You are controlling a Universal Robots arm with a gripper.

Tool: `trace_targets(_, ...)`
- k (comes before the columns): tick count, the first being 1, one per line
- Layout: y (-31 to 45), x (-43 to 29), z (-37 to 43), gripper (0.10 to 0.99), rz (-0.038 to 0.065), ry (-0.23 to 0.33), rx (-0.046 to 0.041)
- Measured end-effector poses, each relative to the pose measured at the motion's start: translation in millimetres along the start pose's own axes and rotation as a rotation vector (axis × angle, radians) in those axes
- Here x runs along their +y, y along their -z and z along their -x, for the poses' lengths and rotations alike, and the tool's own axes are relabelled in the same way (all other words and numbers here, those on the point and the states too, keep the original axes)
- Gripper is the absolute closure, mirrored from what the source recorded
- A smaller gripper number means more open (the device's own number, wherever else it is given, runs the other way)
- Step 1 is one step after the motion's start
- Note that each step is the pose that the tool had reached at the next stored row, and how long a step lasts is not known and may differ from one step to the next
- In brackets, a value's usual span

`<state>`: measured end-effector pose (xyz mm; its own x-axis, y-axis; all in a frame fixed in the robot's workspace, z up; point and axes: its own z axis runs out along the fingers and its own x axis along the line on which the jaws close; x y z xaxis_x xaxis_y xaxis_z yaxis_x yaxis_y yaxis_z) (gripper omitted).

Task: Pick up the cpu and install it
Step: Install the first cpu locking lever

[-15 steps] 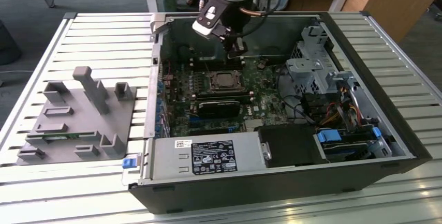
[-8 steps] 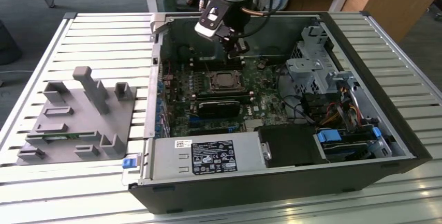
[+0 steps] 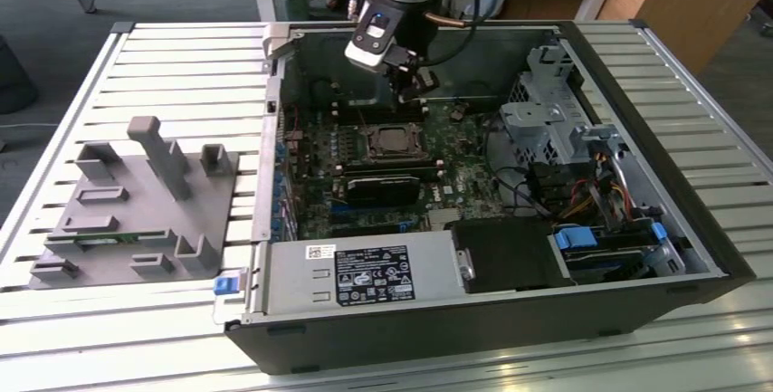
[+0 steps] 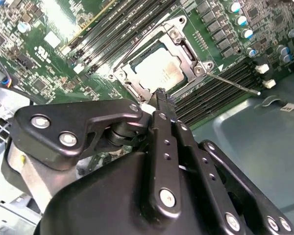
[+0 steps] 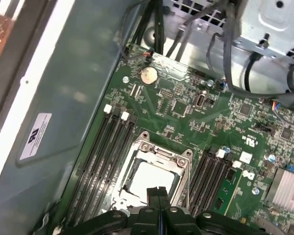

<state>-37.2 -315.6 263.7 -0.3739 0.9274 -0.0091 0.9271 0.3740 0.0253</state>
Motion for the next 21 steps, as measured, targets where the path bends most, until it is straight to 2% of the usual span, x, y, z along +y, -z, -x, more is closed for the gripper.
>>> trace_targets(4, 6.4, 0.2, 0.0, 0.980, 0.000, 0.005, 0.0002)
trace_targets(6, 7.3, 0.2, 0.0, 0.980, 0.000, 0.016, 0.0006)
trace_targets(15, 7.1, 0.1, 0.0, 0.980, 0.002, 0.173, 0.0044)
trace_targets(21, 7.0, 0.1, 0.0, 0.980, 0.002, 0.239, 0.0061)
